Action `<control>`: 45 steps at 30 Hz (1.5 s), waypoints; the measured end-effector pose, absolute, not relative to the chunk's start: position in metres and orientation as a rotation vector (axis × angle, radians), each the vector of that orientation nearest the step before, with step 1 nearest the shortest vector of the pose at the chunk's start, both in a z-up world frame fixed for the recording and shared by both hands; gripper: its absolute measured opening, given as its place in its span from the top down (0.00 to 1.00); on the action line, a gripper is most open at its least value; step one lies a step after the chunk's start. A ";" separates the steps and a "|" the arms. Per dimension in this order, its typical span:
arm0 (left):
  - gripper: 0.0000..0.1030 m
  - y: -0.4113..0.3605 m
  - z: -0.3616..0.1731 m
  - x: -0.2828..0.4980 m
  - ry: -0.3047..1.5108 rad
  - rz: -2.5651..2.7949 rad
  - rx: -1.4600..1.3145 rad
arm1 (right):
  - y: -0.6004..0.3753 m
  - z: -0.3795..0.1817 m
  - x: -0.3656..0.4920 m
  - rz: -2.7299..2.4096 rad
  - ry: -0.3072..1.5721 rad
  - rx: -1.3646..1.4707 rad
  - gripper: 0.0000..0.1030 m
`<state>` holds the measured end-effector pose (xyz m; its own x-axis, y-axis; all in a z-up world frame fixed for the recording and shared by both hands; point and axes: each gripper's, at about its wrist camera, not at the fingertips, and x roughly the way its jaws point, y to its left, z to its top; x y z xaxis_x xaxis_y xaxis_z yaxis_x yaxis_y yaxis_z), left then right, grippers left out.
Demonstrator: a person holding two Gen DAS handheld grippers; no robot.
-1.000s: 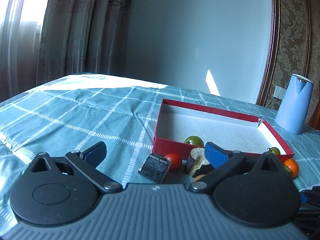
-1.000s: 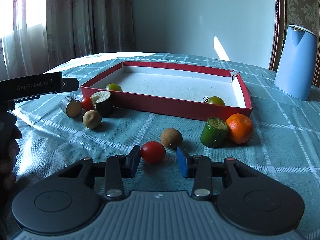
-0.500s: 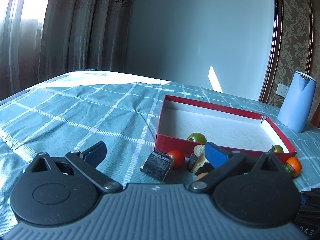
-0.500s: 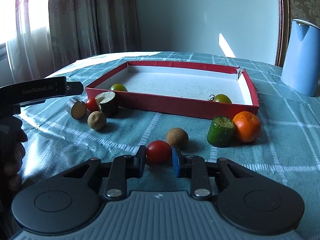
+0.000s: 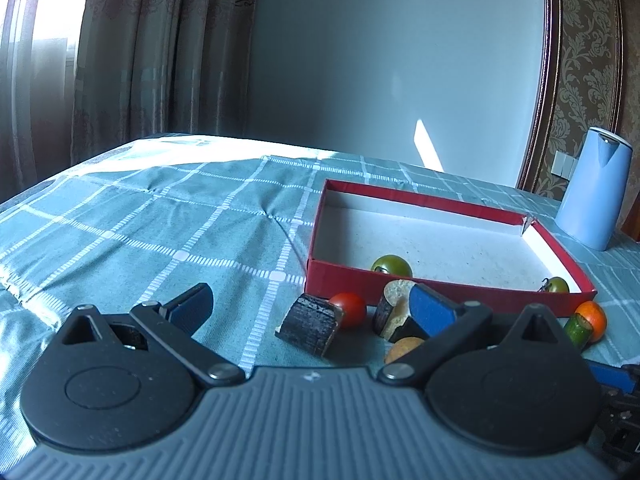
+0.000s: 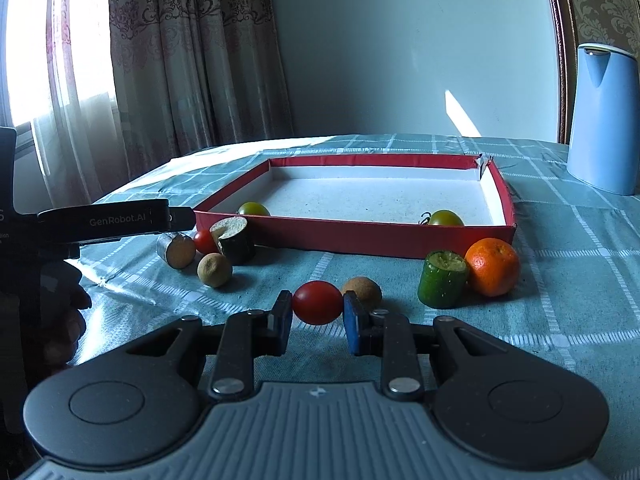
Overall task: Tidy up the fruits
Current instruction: 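Grasp the red cherry tomato with the right gripper and release it in the tray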
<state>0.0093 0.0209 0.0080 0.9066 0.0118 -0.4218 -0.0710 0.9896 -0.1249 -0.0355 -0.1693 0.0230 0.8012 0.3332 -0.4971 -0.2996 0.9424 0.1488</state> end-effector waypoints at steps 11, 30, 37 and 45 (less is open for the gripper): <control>0.00 0.021 0.008 0.008 0.429 0.043 -0.138 | -0.177 0.033 -0.042 0.341 0.487 0.078 0.75; 0.00 0.021 0.010 0.005 0.408 0.032 -0.146 | -0.173 0.054 0.050 0.193 0.463 -0.062 0.75; 0.00 0.020 0.009 0.007 0.421 0.026 -0.140 | -0.173 0.029 0.071 0.158 0.525 -0.073 0.74; 0.00 0.019 0.008 0.009 0.435 0.022 -0.138 | -0.173 0.023 0.073 0.153 0.543 -0.076 0.74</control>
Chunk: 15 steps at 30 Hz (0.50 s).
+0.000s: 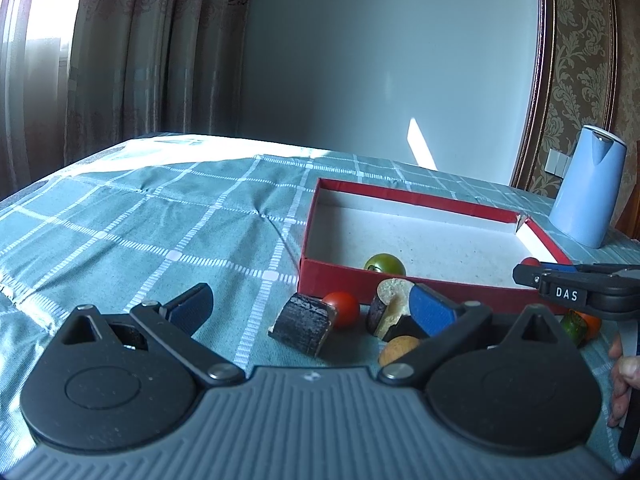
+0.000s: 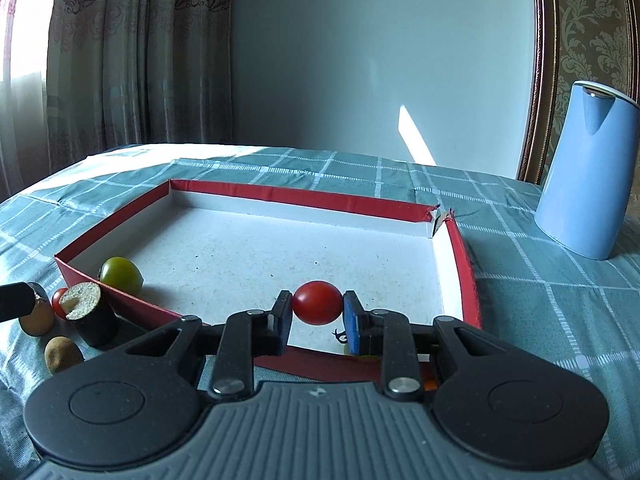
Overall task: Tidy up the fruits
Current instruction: 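Grasp the red cherry tomato with the right gripper and release it in the tray, then grasp the kiwi with the left gripper and drop it in the tray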
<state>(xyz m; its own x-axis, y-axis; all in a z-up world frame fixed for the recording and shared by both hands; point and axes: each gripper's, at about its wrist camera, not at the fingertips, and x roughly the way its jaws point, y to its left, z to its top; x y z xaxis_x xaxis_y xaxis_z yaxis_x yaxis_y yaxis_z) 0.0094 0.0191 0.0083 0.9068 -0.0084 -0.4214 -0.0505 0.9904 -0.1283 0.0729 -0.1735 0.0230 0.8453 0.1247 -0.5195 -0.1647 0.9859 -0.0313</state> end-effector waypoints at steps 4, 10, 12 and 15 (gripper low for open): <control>0.00 0.019 0.008 0.010 0.437 0.025 -0.138 | -0.176 0.023 0.074 0.154 0.543 -0.064 0.75; 0.00 0.021 0.008 0.011 0.440 0.031 -0.140 | -0.182 0.024 0.072 0.183 0.551 -0.014 0.74; 0.00 0.021 0.008 0.011 0.442 0.035 -0.140 | -0.184 0.025 0.069 0.191 0.545 0.004 0.70; 0.00 0.022 0.007 0.011 0.441 0.040 -0.147 | -0.189 0.030 0.060 0.187 0.508 0.034 0.47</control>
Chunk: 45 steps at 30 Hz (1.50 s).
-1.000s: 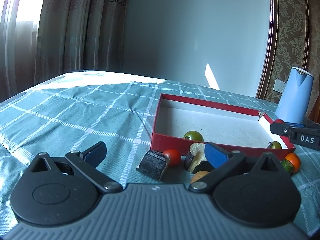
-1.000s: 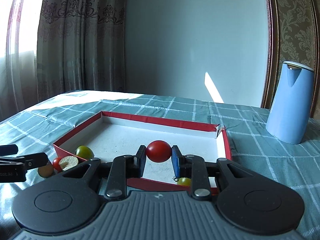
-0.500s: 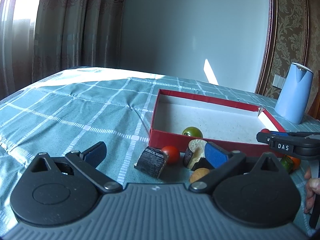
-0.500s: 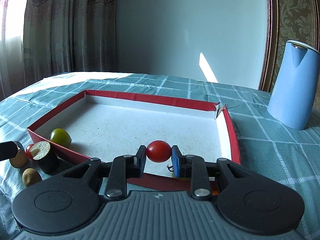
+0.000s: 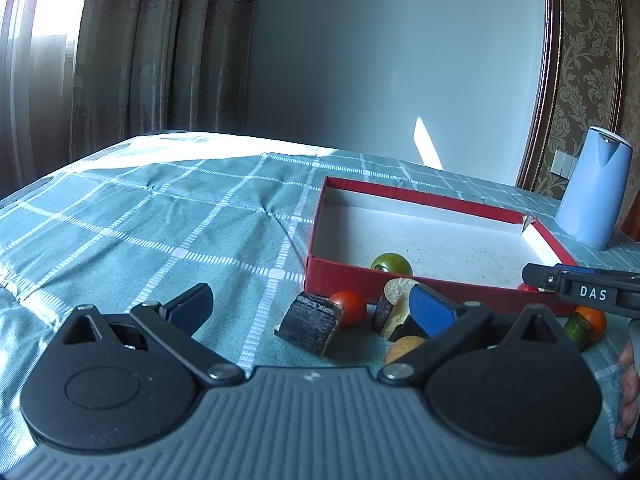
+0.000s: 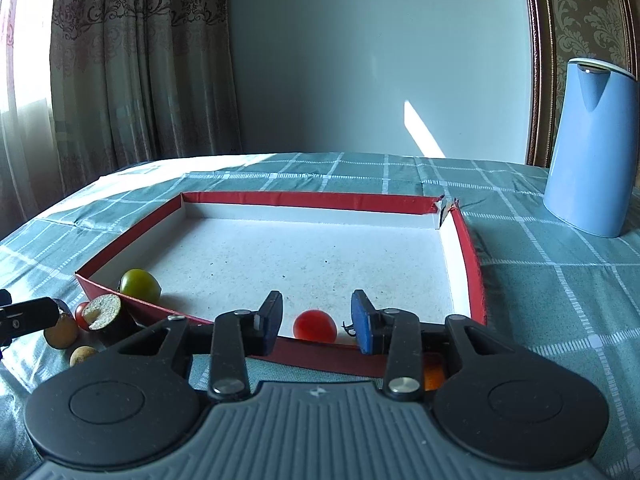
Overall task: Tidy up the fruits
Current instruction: 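Grasp the kiwi with the left gripper and drop it in the tray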
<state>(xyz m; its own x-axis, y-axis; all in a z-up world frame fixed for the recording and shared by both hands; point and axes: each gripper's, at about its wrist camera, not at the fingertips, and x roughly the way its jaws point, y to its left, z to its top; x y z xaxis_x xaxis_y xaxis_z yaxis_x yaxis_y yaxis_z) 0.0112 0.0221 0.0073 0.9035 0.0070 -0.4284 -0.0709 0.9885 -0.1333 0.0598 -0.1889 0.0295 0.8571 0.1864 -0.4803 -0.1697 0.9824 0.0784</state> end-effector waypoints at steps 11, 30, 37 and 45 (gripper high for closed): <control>0.00 0.021 0.008 0.007 0.421 0.027 -0.147 | -0.258 0.035 0.001 0.071 0.426 0.199 0.31; 0.00 -0.096 0.028 -0.009 0.385 -0.171 0.080 | -0.292 0.012 0.002 -0.163 0.634 0.213 0.23; 0.00 -0.144 0.004 0.010 0.448 -0.156 0.227 | -0.308 0.012 -0.004 -0.125 0.600 0.328 0.23; 0.36 -0.144 -0.011 0.033 0.608 -0.185 0.186 | -0.307 0.012 -0.003 -0.118 0.601 0.329 0.20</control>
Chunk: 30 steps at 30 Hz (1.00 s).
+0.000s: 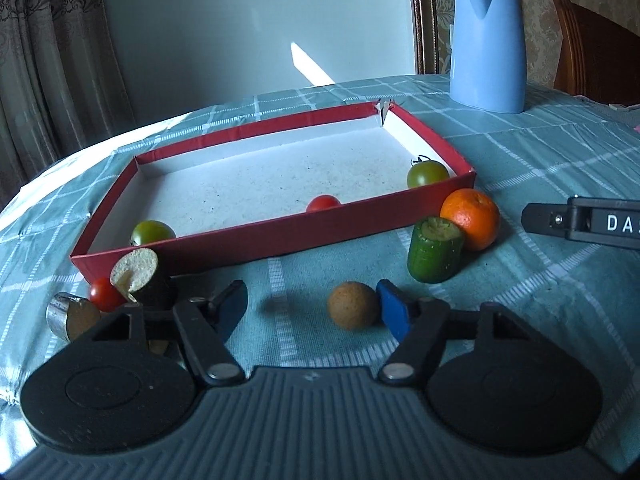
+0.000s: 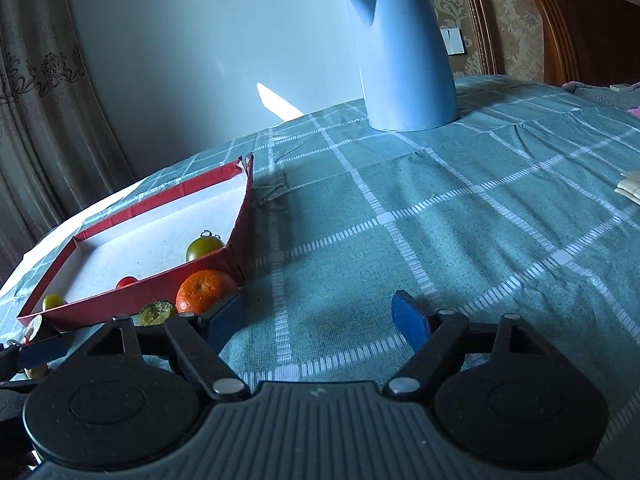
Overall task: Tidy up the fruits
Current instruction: 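Grasp the kiwi with the left gripper and drop it in the tray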
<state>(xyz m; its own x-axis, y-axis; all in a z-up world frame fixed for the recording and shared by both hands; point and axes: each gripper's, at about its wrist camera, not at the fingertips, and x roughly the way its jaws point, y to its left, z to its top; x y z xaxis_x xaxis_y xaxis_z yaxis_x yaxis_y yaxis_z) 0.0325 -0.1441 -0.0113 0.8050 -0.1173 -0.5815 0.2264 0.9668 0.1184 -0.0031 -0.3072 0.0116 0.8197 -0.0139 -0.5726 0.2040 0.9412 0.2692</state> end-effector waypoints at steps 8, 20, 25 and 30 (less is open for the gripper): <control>0.76 -0.141 -0.010 0.024 0.601 -0.232 0.164 | -0.308 0.011 -0.003 -0.116 0.597 0.341 0.20; 0.77 -0.111 0.011 0.007 0.548 -0.222 0.089 | -0.310 0.011 -0.004 -0.110 0.591 0.355 0.20; 0.77 -0.092 0.043 0.025 0.479 -0.161 0.069 | -0.310 0.011 -0.005 -0.110 0.591 0.354 0.20; 0.77 -0.083 0.059 0.051 0.432 -0.107 0.052 | -0.310 0.011 -0.005 -0.110 0.591 0.354 0.20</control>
<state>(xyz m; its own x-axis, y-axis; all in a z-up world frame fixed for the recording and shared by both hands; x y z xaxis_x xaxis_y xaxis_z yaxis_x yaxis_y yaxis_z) 0.0508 -0.0827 0.0590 0.9026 -0.0926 -0.4204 0.1147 0.9930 0.0276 -0.0046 -0.3099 0.0110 0.8265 -0.0011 -0.5630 0.2019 0.9341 0.2945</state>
